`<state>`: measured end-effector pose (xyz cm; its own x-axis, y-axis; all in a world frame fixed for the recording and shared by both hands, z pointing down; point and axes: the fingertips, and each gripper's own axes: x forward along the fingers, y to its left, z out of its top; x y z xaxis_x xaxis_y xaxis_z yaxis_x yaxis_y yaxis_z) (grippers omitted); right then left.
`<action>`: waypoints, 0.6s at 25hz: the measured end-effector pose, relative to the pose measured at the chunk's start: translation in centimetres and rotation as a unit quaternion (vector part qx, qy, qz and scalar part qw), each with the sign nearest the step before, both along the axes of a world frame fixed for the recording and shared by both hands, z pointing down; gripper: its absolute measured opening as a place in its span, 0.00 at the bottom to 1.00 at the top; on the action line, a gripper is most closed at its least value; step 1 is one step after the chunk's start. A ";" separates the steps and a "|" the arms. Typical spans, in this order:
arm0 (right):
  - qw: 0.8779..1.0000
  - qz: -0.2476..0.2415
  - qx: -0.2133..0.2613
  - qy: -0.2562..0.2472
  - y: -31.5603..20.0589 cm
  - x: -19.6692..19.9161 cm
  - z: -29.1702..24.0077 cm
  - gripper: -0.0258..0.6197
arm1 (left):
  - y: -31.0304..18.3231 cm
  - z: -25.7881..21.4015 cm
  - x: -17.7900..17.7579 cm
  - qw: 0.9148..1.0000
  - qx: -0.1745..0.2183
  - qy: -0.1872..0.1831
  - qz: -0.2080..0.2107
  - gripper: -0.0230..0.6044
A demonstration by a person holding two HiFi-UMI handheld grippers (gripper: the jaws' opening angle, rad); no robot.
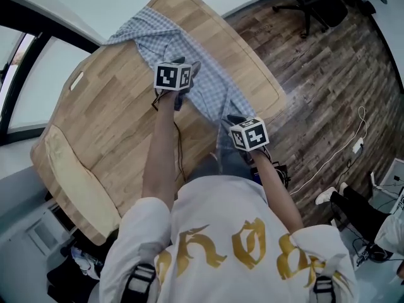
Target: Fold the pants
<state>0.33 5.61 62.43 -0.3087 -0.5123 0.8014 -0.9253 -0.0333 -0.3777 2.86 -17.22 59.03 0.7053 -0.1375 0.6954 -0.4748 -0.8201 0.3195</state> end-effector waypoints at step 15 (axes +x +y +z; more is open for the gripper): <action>0.992 0.075 -0.062 0.075 3.5 -3.5 2.3 0.28 | 5.7 -0.5 0.0 0.999 -0.016 0.019 0.032 0.40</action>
